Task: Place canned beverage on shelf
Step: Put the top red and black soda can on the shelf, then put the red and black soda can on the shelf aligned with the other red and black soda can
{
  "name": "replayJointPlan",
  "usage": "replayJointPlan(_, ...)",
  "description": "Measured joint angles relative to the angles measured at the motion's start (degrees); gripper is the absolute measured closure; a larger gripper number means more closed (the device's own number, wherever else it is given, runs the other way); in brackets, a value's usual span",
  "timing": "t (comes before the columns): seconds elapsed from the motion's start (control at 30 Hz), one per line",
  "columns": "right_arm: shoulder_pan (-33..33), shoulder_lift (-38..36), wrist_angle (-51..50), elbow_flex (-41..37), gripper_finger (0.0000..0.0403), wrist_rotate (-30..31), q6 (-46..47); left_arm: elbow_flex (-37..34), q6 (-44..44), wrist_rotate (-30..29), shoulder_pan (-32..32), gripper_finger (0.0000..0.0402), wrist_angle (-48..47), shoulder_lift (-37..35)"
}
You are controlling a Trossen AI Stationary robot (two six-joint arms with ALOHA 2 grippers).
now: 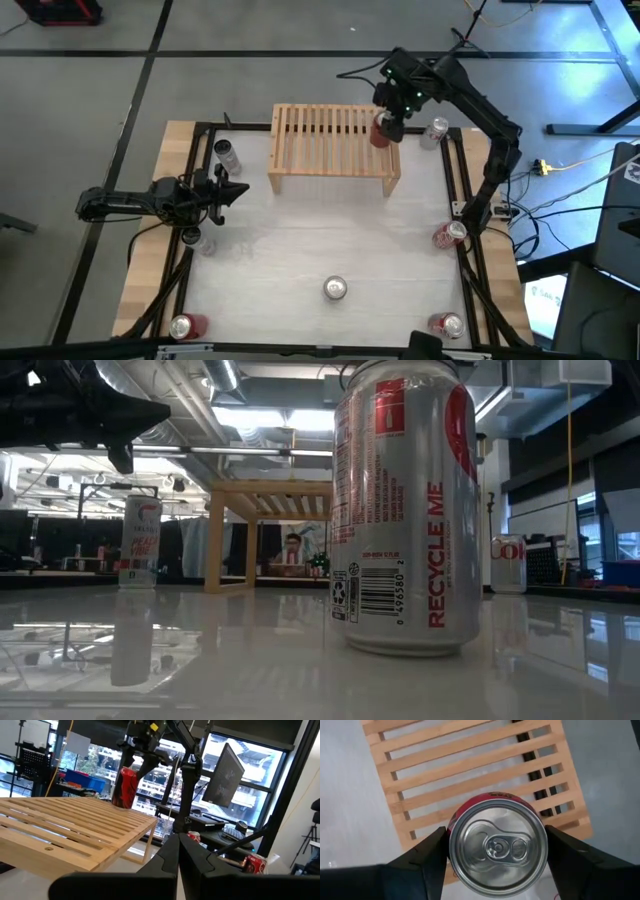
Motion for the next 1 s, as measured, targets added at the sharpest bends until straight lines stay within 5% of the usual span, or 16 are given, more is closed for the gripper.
replayJointPlan(0.17,0.0,-0.1,1.2,-1.0,0.0141,-1.5,-0.7,0.0,0.0,-1.3,0.0,0.0401,0.0,0.0)
replayJointPlan(0.53,0.0,-0.1,0.8,-0.7,0.006,1.6,-0.7,0.0,0.2,-2.7,0.0,0.0401,0.2,0.0)
replayJointPlan(1.0,3.0,-1.4,-2.7,14.1,0.0055,0.6,8.8,0.0,-0.1,-7.5,0.0,0.0401,1.5,0.0)
